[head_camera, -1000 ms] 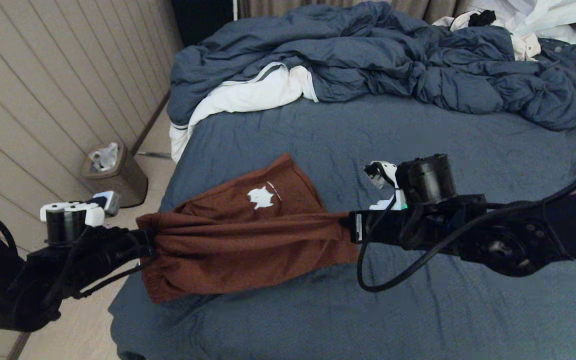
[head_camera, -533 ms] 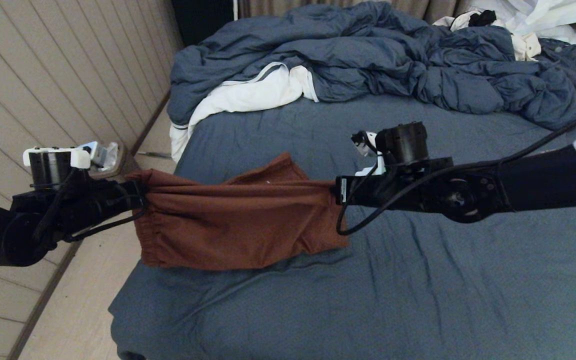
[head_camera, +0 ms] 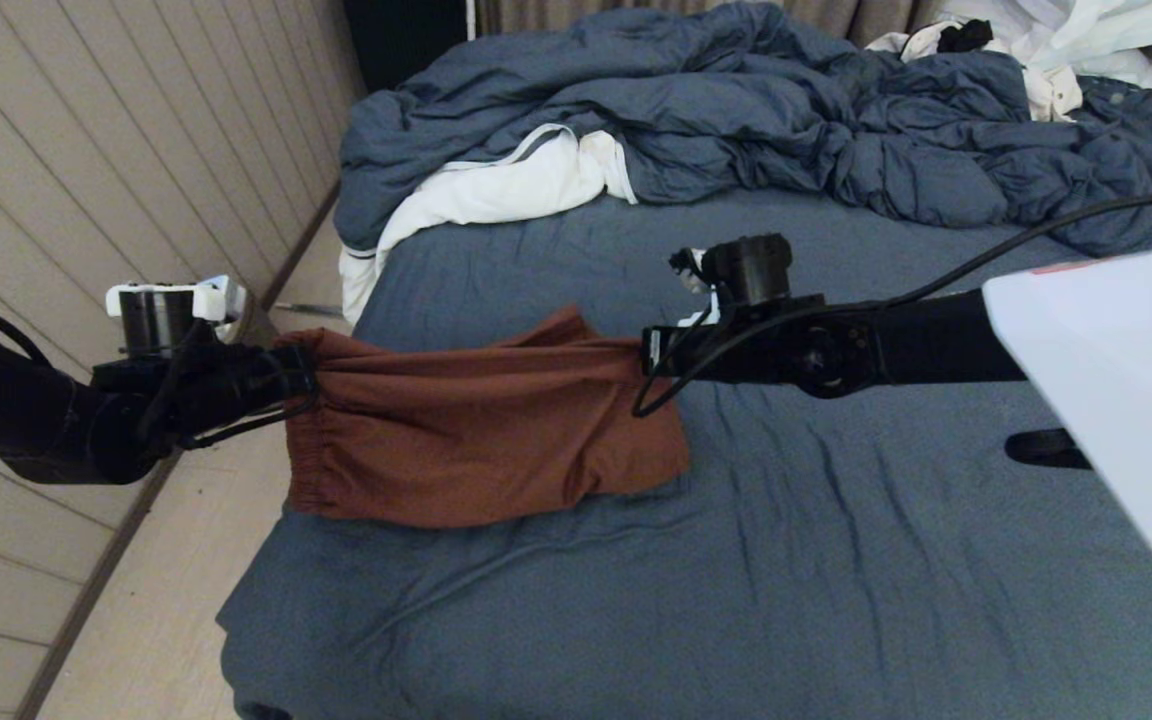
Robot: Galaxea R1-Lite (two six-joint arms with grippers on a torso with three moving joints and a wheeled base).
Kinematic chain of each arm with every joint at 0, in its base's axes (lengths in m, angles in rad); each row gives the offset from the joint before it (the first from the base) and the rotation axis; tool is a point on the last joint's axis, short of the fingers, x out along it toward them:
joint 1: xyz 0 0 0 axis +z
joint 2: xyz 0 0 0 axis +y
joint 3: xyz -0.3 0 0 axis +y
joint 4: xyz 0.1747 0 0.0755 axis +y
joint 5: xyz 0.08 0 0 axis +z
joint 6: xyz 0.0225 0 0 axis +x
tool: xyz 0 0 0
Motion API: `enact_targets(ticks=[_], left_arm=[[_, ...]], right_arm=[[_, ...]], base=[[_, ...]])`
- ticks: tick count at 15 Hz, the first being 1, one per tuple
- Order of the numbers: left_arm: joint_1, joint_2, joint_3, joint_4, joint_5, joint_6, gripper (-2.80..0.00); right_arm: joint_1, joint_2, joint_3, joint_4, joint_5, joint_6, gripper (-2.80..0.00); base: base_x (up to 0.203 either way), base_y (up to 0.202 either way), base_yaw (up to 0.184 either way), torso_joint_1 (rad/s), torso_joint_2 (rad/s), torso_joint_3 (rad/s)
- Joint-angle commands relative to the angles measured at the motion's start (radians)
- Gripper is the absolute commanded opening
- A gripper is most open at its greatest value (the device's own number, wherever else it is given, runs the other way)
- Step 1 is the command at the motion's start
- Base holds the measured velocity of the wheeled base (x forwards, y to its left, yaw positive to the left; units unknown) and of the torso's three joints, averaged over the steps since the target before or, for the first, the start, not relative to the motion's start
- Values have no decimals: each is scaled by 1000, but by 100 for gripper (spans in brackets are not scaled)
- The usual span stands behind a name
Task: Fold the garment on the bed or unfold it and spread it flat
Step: Fold the brown shorts
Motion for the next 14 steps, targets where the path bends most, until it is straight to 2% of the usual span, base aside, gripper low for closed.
enact_targets(ticks=[1,4,10,14], left_arm=[[0,88,-64,0,2,-2,-280],[0,142,-158,46,5,-2,-280],[0,197,-234,80,10,-2,-280],[0,191,-236,91,10,0,-280]], right_arm=[[2,103,-115,19,-5,-8,-280],[1,188,-240,75,-9,-28,-280],[-2,206,-242,73,-10,-104,-280],[-4,215,-242,51,-10,-112,-280]], base=[[0,0,0,0,0,0],[0,0,0,0,0,0],[0,0,0,0,0,0],[0,0,0,0,0,0]])
